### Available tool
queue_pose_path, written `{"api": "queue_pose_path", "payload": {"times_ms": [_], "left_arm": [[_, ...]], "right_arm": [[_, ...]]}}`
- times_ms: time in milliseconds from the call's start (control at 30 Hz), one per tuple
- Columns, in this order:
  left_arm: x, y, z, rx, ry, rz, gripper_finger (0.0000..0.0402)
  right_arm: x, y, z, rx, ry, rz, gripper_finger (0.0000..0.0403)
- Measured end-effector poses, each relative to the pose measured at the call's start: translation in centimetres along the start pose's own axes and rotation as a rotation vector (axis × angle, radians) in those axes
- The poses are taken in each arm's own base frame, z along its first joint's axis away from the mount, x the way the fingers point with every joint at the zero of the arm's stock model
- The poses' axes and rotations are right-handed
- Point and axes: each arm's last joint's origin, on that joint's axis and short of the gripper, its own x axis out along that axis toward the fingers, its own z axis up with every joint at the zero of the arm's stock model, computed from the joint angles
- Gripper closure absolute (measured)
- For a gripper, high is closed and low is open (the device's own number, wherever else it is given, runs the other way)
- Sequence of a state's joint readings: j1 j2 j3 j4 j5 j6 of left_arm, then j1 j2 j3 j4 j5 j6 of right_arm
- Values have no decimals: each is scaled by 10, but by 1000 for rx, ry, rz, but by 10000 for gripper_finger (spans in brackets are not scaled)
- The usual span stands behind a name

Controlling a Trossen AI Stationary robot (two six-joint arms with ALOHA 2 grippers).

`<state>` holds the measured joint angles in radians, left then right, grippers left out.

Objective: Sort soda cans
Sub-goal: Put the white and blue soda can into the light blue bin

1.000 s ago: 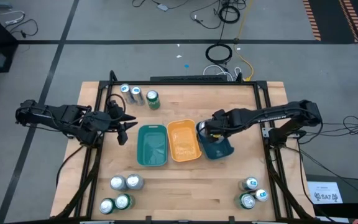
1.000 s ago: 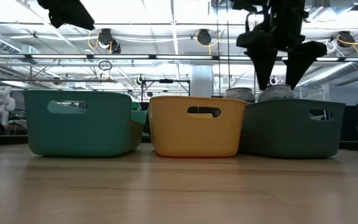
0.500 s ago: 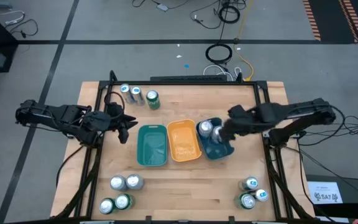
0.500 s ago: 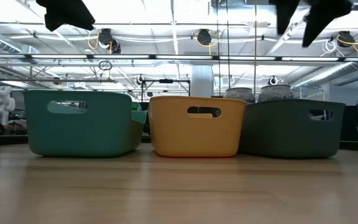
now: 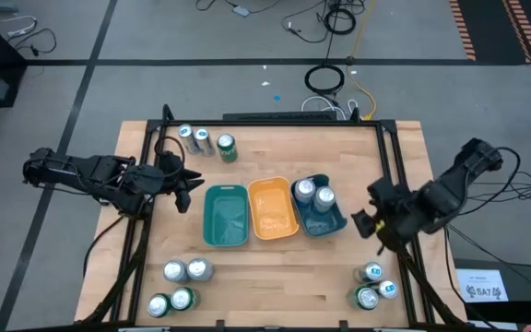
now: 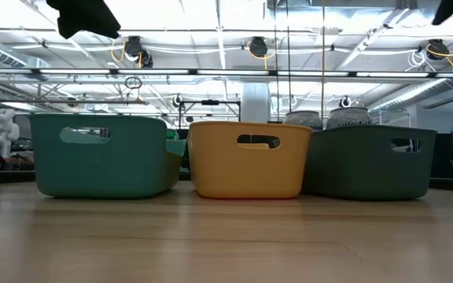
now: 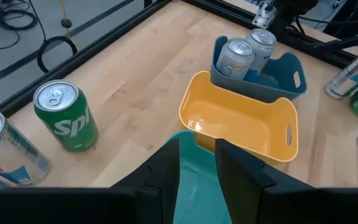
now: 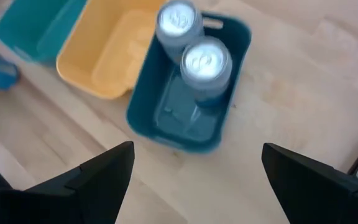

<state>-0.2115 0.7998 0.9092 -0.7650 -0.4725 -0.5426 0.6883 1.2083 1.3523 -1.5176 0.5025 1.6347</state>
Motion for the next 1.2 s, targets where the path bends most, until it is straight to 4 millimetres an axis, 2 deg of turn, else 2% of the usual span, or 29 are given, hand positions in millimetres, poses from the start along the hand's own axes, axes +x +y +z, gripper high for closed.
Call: {"api": "queue_pose_path", "payload": {"times_ms": [100, 367, 533, 733, 833, 1000, 1100, 1200], "left_arm": [[0, 0, 0, -4, -1, 0, 289], [0, 1, 0, -192, -1, 4, 288], [1, 1, 0, -218, -5, 16, 246], [2, 7, 3, -256, -64, 103, 144], [2, 6, 5, -264, -79, 99, 114], [2, 3, 8, -288, -102, 58, 107], [4, 6, 10, -347, -123, 89, 107], [6, 13, 13, -327, -135, 137, 107]], "right_arm": [[7, -2, -20, -16, 15, -5, 57], [31, -15, -67, -14, 50, 44, 57], [42, -26, -84, 20, 84, 115, 57], [47, -37, -89, 25, 58, 163, 57], [46, -43, -87, -6, 31, 143, 57], [46, -49, -87, -95, 86, 70, 57], [47, -50, -86, -69, 82, 49, 57], [47, -49, -84, -42, 38, 67, 57]]}}
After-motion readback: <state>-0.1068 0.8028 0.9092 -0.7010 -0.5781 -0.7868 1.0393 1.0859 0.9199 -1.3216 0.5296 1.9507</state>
